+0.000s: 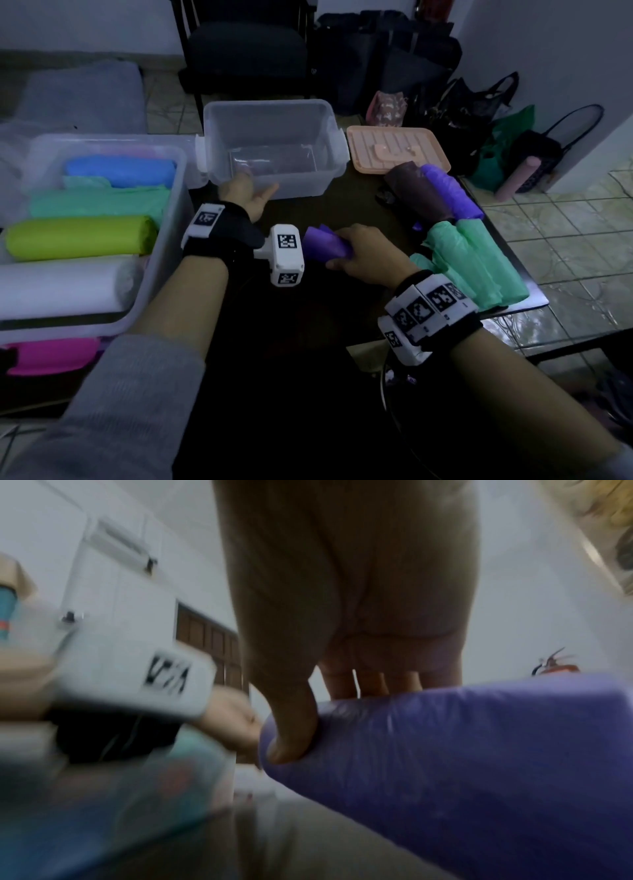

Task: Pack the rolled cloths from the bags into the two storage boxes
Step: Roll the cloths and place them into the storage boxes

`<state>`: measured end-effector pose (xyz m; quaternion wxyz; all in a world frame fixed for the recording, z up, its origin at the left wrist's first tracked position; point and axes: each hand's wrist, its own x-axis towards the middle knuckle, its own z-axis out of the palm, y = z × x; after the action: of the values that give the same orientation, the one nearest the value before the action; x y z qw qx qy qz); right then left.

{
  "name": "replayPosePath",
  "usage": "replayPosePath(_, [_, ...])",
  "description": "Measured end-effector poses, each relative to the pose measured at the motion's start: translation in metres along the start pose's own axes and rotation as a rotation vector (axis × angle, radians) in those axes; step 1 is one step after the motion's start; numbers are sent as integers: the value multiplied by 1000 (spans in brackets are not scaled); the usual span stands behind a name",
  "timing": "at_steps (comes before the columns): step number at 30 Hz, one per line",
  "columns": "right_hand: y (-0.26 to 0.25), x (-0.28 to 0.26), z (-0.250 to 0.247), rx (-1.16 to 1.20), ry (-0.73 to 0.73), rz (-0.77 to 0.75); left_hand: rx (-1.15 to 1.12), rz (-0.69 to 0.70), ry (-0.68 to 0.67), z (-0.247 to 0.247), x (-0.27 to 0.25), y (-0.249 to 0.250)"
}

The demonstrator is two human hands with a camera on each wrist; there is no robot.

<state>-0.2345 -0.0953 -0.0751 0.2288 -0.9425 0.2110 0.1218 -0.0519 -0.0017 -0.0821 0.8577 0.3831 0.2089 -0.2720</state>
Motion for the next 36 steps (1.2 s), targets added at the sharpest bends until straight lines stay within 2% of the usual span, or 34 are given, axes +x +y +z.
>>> replayPosePath(3, [-7, -9, -12, 20, 136, -31, 57, -2, -91, -18, -5, -4])
replayPosePath(8, [-33, -22, -38, 41, 343, -155, 117, -4, -156, -49, -15, -13])
replayPosePath(12, [-59, 1, -46, 55, 392, -251, 86, 0, -240, -71, -31, -25])
replayPosePath(16, [-76, 51, -37, -94, 309, -248, 35, -6, -215, -82, -43, -32])
replayPosePath(21, [-87, 93, -19, -231, 166, -174, 80, -10, -220, -95, -48, -34])
replayPosePath(27, [-94, 113, -6, -146, 76, -153, 83, -3, -207, -94, -49, -30])
replayPosePath(33, [-95, 115, -1, -329, 27, -121, 109, 5, -171, -88, -48, -26])
replayPosePath(35, [-91, 110, -2, -325, -18, -125, 113, 3, -146, -82, -47, -24])
replayPosePath(36, [-89, 108, -3, -288, 10, -142, 112, 2, -137, -79, -46, -22])
